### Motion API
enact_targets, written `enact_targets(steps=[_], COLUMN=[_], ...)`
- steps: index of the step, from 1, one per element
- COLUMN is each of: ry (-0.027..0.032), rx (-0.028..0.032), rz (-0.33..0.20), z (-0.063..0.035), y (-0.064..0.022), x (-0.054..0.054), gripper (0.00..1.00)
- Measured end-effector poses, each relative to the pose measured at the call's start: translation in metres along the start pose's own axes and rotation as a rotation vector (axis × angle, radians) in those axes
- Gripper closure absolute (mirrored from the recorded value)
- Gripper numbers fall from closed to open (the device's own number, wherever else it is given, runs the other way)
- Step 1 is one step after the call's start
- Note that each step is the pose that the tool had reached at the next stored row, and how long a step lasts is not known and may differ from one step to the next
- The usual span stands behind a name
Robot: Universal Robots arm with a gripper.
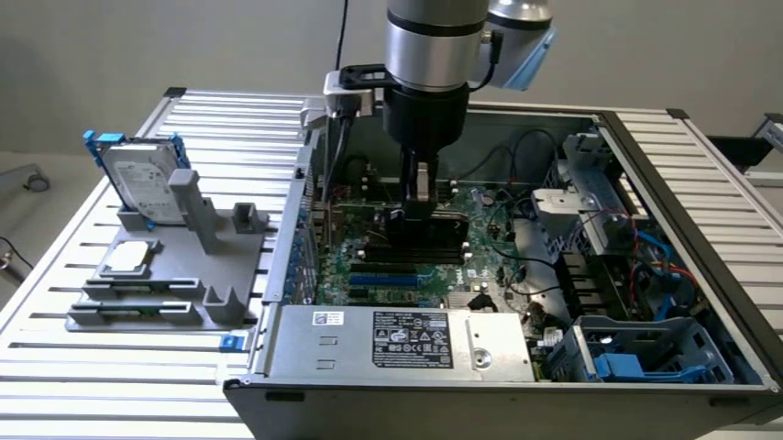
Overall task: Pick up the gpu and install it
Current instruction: 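Insert the gpu into the slot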
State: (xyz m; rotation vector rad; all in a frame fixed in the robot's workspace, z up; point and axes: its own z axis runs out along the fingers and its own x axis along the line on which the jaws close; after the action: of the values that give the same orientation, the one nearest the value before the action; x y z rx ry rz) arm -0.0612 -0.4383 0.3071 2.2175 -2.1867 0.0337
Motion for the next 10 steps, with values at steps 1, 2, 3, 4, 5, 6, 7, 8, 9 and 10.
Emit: enact_targets(steps=[1, 2, 3, 4, 5, 6, 7, 8, 9, 10], ry=[0.0015, 0.0029, 0.0047, 0.0059, 0.0068, 0.0076, 0.0083, 0.0086, 0.0090, 0.0094], rx=[0.0000, -0.0001, -0.0001, -0.0001, 0.0000, -0.0001, -0.0002, -0.0002, -0.0005, -0.0013], rz=[0.000, 0.000, 0.000, 0.000, 0.000, 0.000, 0.000, 0.000, 0.000, 0.000], z=[0.0003, 0.0004, 0.0007, 0.0011, 0.0019, 0.0029, 0.0038, 0.0048, 0.0056, 0.0068], y=[0.0001, 0.0002, 0.0002, 0.0004, 0.0009, 0.0014, 0.0018, 0.0021, 0.0023, 0.0026], x=[0.0001, 0.0001, 0.0001, 0.0001, 0.0001, 0.0001, 0.0002, 0.0005, 0.0010, 0.0015], gripper=[0.73, 0.73, 0.73, 0.73, 0.73, 0.73, 0.73, 0.73, 0.73, 0.73])
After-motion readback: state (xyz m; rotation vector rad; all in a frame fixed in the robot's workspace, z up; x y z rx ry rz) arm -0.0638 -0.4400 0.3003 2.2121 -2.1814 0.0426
